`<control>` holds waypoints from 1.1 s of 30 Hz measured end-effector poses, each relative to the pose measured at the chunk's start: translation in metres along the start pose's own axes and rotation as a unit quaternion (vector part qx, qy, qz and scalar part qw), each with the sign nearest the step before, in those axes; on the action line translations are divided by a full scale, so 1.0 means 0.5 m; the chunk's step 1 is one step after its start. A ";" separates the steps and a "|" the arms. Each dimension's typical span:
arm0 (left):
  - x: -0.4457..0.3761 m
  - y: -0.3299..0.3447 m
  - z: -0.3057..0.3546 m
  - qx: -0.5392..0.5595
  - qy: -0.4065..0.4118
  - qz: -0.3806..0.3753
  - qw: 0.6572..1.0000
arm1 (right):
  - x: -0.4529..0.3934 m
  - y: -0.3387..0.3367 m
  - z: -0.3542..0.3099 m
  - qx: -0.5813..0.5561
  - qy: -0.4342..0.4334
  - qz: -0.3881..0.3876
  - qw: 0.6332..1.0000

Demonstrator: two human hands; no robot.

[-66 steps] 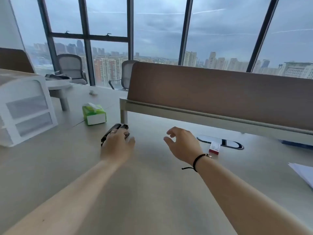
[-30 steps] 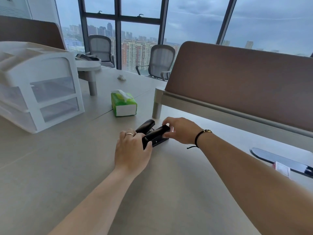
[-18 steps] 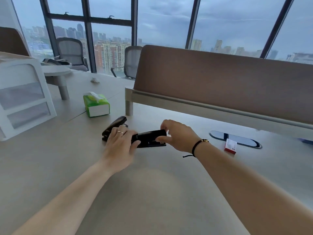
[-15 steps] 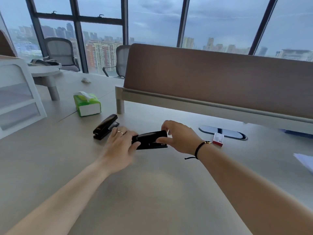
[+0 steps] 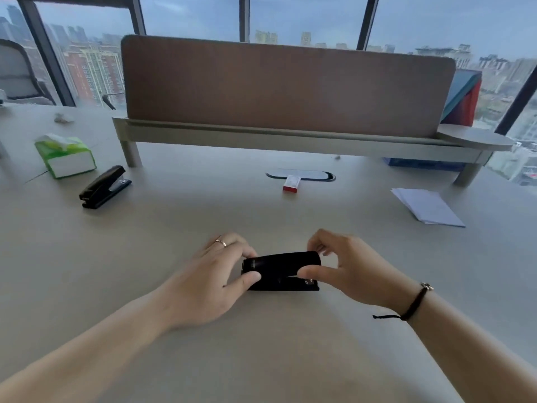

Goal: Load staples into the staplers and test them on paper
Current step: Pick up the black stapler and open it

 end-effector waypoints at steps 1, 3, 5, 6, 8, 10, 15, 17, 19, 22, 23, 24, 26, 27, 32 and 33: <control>0.011 0.009 0.014 -0.001 0.008 -0.010 1.000 | 0.028 -0.001 0.001 -0.004 0.002 0.004 1.000; 0.031 0.022 0.042 0.004 0.022 -0.024 0.999 | 0.075 -0.001 0.003 -0.017 0.007 0.012 1.000; 0.047 0.031 0.064 0.007 0.036 -0.028 0.999 | 0.112 0.002 0.007 -0.037 0.015 0.022 0.999; 0.054 0.035 0.071 0.005 0.042 -0.030 0.999 | 0.126 0.004 0.008 -0.046 0.018 0.028 0.998; 0.067 0.042 0.081 0.000 0.050 -0.038 0.998 | 0.149 0.009 0.004 -0.061 0.022 0.035 0.997; 0.075 0.049 0.088 -0.014 0.055 -0.043 0.997 | 0.165 0.014 0.002 -0.089 0.027 0.044 0.995; 0.066 0.053 0.109 -0.004 0.040 -0.041 0.998 | 0.166 0.021 0.020 -0.111 0.038 0.031 0.993; 0.054 0.056 0.123 -0.010 0.048 -0.040 0.998 | 0.163 0.027 0.028 -0.085 0.030 0.010 0.996; 0.041 0.060 0.141 -0.005 0.055 -0.042 0.998 | 0.162 0.031 0.034 -0.064 0.028 -0.002 0.998; 0.020 0.069 0.177 -0.005 0.074 -0.044 0.996 | 0.161 0.035 0.042 -0.068 0.036 -0.013 0.997; 0.012 0.072 0.191 -0.007 0.082 -0.043 0.996 | 0.161 0.036 0.044 -0.076 0.039 -0.013 0.996; 0.005 0.075 0.205 -0.009 0.090 -0.043 0.995 | 0.161 0.036 0.045 -0.083 0.043 -0.011 0.996; -0.009 0.083 0.232 -0.015 0.104 -0.045 0.993 | 0.162 0.036 0.046 -0.090 0.044 -0.005 0.995; -0.015 0.088 0.244 -0.016 0.109 -0.047 0.993 | 0.162 0.035 0.046 -0.094 0.043 -0.001 0.995; -0.032 0.105 0.268 -0.020 0.110 -0.083 0.990 | 0.162 0.036 0.046 -0.110 0.050 0.002 0.993; -0.034 0.104 0.266 -0.020 0.106 -0.092 0.990 | 0.161 0.036 0.047 -0.110 0.053 0.000 0.992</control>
Point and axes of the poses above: each hand's wrist, its own x-axis away from the middle knuckle, its own y-axis out of the palm, z = x × y, the point moved 5 cm from there along -x, towards the middle knuckle, and after that the axes turned 9 degrees about -y, right-handed, at the moved point
